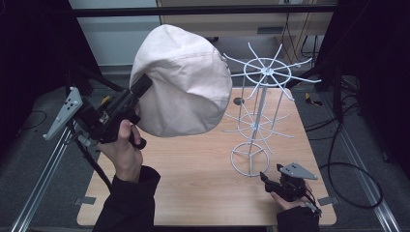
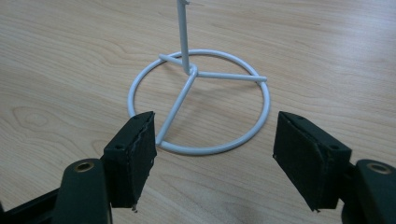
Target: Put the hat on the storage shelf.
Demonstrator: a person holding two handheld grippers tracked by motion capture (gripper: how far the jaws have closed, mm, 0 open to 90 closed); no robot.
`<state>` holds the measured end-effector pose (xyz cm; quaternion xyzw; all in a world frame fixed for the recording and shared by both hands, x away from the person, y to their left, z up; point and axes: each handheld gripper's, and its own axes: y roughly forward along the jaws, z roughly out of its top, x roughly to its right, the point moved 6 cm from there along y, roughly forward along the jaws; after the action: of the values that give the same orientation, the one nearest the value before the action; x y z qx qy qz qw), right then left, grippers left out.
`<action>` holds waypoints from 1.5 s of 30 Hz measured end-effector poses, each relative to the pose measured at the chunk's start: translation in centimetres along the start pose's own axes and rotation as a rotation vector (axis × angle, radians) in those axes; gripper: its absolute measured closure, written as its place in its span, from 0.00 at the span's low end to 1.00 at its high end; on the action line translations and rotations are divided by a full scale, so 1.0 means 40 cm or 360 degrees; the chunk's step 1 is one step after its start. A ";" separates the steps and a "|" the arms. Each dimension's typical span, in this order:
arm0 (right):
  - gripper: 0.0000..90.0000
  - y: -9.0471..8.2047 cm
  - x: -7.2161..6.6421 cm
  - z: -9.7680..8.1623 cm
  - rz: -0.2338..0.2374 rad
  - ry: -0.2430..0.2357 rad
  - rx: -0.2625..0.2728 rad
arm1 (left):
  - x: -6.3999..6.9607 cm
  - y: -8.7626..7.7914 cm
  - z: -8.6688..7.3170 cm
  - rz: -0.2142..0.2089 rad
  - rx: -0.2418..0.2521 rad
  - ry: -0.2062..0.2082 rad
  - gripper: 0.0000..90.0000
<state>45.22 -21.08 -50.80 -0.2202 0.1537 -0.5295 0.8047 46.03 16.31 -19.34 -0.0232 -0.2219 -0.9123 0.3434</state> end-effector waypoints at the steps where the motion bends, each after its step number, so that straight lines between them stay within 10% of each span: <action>1: 0.33 0.000 -0.001 0.000 0.0003 0.0003 0.0000 | 0.002 0.004 -0.001 -0.0001 -0.0003 0.0005 0.98; 21: 0.33 0.001 -0.003 -0.001 0.0015 0.0013 -0.0001 | 0.006 0.085 -0.069 -0.0021 -0.0079 -0.0041 0.98; 45: 0.33 0.002 -0.001 -0.001 0.0011 0.0000 -0.0003 | -0.045 0.077 -0.158 0.0030 -0.0222 -0.0077 0.98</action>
<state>45.24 -21.01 -50.87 -0.2202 0.1550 -0.5266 0.8063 50.07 12.71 -24.20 -0.0712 -0.1659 -0.9214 0.3442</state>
